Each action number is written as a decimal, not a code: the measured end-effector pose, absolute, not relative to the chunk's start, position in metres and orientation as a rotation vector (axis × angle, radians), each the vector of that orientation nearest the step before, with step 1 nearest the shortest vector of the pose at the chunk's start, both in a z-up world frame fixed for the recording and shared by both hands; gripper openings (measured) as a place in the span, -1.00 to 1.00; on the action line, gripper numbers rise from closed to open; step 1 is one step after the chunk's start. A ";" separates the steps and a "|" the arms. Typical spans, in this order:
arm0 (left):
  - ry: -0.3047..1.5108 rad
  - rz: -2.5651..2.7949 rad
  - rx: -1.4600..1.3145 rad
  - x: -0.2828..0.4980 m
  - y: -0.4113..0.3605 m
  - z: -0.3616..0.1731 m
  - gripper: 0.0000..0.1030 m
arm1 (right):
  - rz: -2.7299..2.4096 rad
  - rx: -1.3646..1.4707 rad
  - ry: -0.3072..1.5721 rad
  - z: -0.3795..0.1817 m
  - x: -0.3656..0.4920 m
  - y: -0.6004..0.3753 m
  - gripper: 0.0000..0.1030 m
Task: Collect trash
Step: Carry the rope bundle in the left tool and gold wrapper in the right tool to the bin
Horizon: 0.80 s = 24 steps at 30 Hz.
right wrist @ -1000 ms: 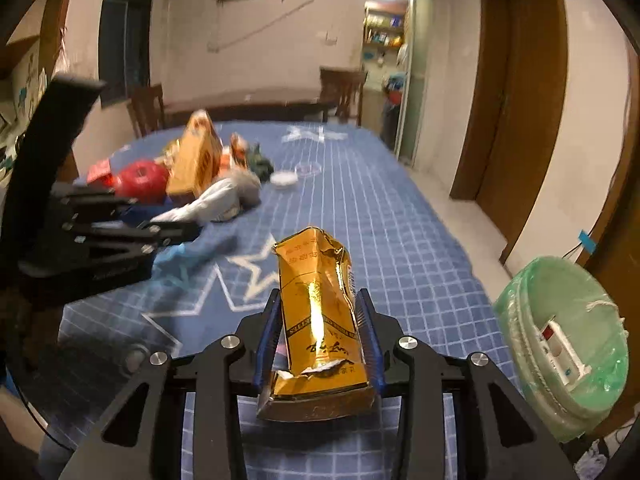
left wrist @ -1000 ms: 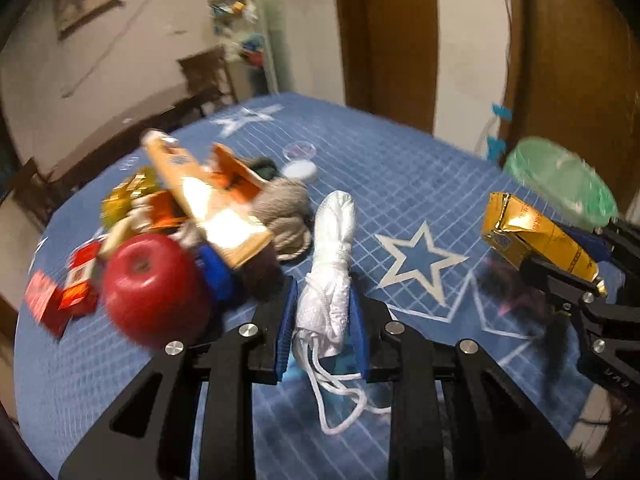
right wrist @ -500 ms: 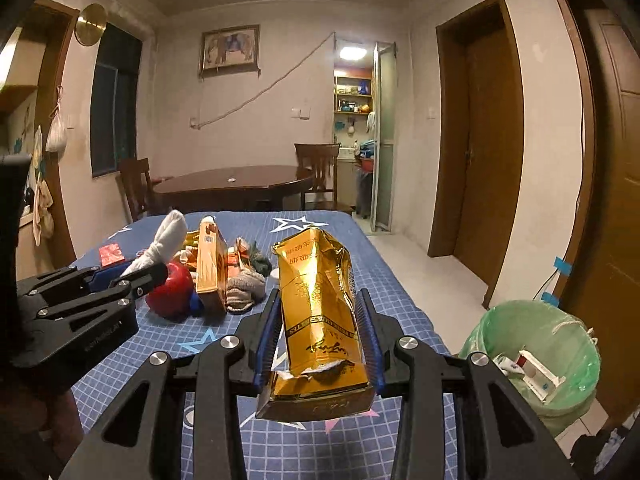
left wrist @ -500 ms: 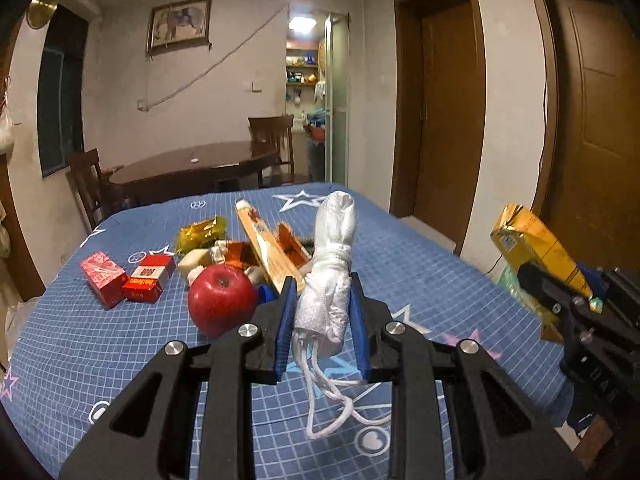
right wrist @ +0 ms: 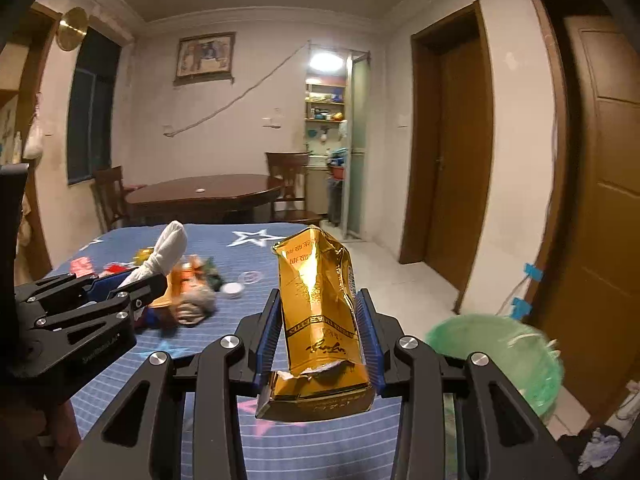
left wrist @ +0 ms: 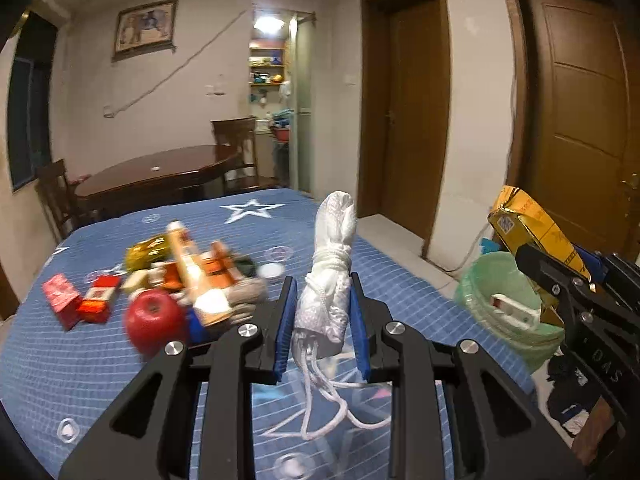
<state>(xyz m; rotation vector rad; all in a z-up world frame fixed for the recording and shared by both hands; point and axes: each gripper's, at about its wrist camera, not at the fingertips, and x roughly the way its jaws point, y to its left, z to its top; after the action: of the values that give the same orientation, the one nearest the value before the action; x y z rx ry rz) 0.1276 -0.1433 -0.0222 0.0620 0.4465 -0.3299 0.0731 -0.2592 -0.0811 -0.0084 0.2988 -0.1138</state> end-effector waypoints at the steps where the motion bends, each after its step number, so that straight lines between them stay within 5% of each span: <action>1: 0.453 -0.350 0.064 0.131 -0.153 -0.021 -0.53 | -0.128 -0.004 0.301 -0.079 0.072 -0.267 -0.26; 14: 0.566 -0.604 0.140 0.171 -0.294 -0.031 -0.53 | -0.317 0.078 0.442 -0.066 0.086 -0.434 -0.25; 24: 0.781 -0.758 0.216 0.210 -0.389 -0.072 -0.53 | -0.334 0.177 0.713 -0.120 0.137 -0.544 -0.25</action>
<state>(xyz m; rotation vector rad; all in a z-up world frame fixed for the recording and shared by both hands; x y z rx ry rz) 0.2100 -0.3893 -0.0719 0.2155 0.7814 -0.7576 0.1368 -0.5441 -0.1196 0.1767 0.7132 -0.3336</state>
